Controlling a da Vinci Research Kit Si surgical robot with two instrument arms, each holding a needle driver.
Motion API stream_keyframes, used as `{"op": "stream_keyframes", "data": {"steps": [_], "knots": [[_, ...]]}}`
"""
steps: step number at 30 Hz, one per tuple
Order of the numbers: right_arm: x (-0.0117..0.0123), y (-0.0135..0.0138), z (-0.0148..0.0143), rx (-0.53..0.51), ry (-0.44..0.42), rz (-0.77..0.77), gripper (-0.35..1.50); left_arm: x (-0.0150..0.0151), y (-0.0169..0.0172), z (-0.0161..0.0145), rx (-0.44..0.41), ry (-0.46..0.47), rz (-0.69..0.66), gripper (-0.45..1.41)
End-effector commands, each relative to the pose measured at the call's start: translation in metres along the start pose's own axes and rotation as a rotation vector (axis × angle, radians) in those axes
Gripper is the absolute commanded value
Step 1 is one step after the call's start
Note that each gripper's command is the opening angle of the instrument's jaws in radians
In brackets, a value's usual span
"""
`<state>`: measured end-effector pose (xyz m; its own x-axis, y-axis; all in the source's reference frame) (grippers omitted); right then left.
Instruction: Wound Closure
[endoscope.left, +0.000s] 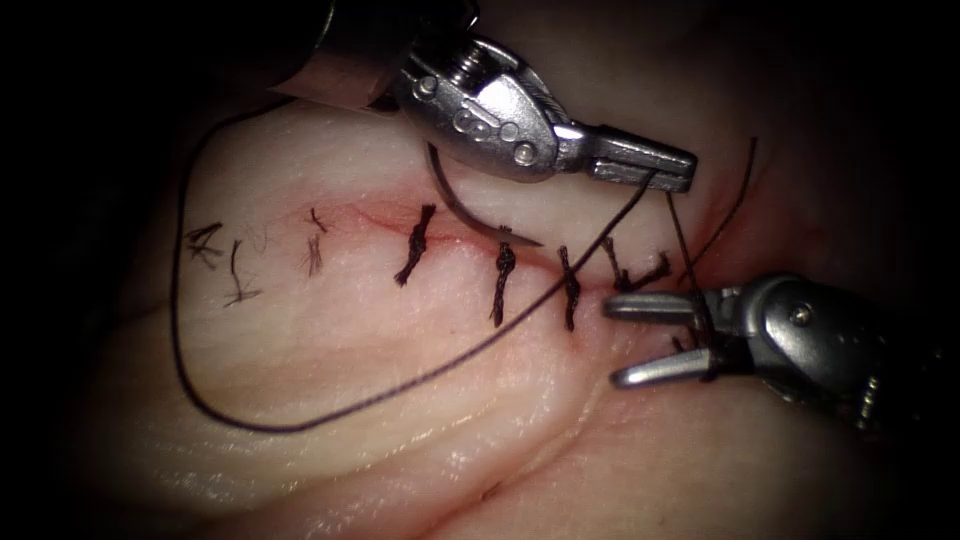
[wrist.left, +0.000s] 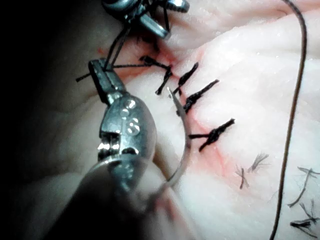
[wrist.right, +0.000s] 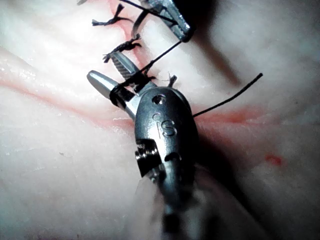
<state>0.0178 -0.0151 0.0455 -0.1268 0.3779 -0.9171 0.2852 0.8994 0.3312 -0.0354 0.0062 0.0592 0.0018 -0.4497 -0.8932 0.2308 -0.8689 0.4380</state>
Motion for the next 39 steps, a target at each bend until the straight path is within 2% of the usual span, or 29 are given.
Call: {"op": "stream_keyframes", "data": {"steps": [1,8,15,19,20,25,33,39], "knots": [[-0.0007,-0.0002,0.0005,-0.013,0.067,0.016,0.15,-0.001,0.0007,0.0004,-0.018,-0.029,0.011,-0.45],[-0.0007,-0.0003,-0.0005,-0.056,0.161,0.029,0.14,-0.0006,0.0028,-0.0006,-0.051,-0.102,0.027,-0.45],[-0.0005,0.0001,-0.0006,-0.082,0.216,0.038,0.26,0.0013,0.0041,0.0004,-0.094,-0.163,0.039,-0.45],[0.0,0.0005,-0.0011,-0.121,0.23,0.05,0.57,0.0025,0.0048,0.0009,-0.125,-0.205,0.071,-0.45],[0.0002,0.0008,-0.0012,-0.145,0.227,0.056,0.84,0.0031,0.0051,0.0012,-0.141,-0.225,0.086,-0.45],[0.0009,0.0014,-0.0016,-0.179,0.222,0.069,1.04,0.004,0.0057,0.0016,-0.186,-0.291,0.13,-0.45],[0.0014,0.0022,-0.0025,-0.238,0.21,0.086,1.08,0.0042,0.0067,0.0018,-0.259,-0.371,0.162,-0.45],[0.0009,0.0029,-0.004,-0.289,0.207,0.106,1.03,0.0051,0.0077,0.0007,-0.271,-0.39,0.161,-0.45]]}}
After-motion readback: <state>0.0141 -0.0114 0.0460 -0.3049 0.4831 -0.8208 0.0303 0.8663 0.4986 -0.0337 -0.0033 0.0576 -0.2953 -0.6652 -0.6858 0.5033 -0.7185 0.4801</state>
